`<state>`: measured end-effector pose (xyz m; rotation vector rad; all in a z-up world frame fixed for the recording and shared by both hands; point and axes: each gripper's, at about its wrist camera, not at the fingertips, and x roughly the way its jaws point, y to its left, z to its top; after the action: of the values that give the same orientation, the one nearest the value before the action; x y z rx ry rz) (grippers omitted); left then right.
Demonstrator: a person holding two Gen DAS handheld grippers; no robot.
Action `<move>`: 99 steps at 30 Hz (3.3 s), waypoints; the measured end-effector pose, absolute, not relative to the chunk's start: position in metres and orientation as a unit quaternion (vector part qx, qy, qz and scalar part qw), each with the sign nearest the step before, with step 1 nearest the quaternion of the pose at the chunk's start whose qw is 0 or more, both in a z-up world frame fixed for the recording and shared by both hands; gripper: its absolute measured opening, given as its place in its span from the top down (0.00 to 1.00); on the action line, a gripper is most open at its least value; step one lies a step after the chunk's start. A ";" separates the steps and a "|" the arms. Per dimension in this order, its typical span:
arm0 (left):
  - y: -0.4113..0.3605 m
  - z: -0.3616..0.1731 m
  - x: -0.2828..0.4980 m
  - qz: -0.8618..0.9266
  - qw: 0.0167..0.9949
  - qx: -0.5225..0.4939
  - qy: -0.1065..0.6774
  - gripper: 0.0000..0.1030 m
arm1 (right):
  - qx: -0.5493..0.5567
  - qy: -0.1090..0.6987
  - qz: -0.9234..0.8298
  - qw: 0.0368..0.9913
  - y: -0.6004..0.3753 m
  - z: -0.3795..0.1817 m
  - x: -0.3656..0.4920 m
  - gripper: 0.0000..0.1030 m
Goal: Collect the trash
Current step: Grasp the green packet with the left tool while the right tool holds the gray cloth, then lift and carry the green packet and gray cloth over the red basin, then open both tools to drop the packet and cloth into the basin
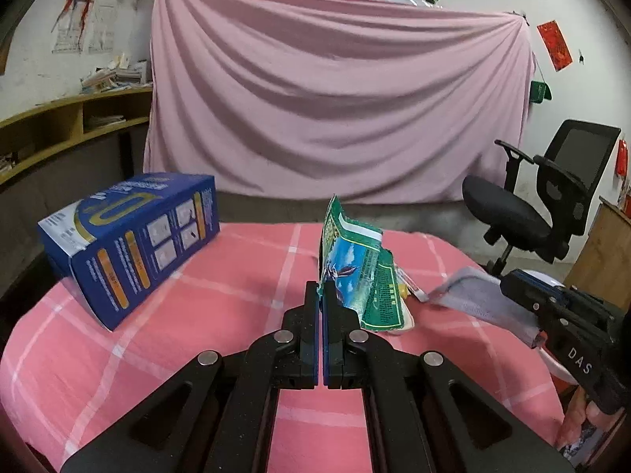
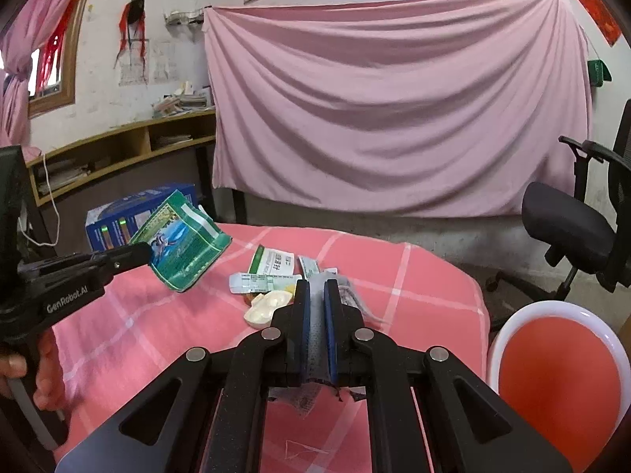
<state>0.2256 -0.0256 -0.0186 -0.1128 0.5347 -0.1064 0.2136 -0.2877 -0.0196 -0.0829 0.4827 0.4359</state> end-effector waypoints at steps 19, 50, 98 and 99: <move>-0.005 -0.036 0.253 -0.045 0.923 -0.126 0.360 1.00 | 0.002 0.400 0.261 0.879 -0.285 -0.052 0.249 0.48; -0.075 0.056 0.185 -0.061 0.986 -0.085 0.127 1.00 | 0.018 0.066 0.205 0.976 -0.356 0.033 0.170 0.92; -0.292 -0.007 0.294 -0.250 0.884 -0.034 0.393 0.88 | 0.155 0.319 -0.029 0.935 -0.549 -0.044 0.223 0.35; -0.291 -0.007 0.294 -0.249 0.885 -0.035 0.392 0.85 | 0.156 0.316 -0.031 0.935 -0.549 -0.043 0.222 0.34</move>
<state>0.2940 -0.2905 -0.0069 -0.0723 0.8146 -0.5176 0.2223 -0.5491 -0.0432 0.3187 0.6451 -0.0641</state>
